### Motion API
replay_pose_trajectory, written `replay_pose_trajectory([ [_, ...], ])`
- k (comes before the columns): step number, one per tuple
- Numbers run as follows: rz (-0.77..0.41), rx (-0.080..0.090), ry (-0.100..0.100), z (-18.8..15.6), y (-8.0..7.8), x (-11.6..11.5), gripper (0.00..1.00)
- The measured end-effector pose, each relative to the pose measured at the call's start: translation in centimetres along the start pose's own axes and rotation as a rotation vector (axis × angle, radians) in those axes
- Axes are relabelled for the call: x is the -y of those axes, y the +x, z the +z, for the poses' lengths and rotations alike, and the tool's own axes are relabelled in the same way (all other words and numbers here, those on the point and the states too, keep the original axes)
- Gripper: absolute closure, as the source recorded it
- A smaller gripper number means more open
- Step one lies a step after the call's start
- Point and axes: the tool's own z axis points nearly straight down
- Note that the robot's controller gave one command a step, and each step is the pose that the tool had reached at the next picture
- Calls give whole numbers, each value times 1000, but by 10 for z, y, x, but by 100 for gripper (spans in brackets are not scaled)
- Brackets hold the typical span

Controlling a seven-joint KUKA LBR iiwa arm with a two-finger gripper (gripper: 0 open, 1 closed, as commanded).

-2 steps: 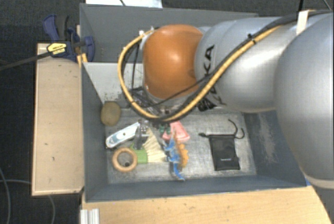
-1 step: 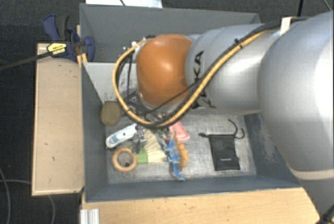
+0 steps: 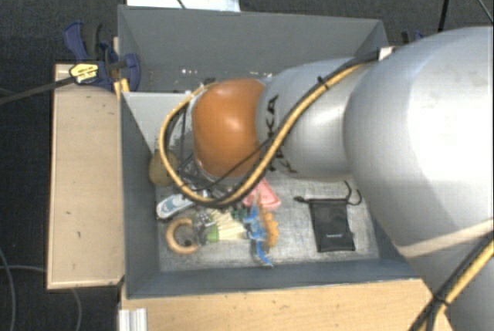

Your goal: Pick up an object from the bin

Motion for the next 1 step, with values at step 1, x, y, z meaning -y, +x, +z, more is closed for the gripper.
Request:
replay_pose_trajectory([
  [1, -227, 0, 0, -62, -1, -11, 0],
])
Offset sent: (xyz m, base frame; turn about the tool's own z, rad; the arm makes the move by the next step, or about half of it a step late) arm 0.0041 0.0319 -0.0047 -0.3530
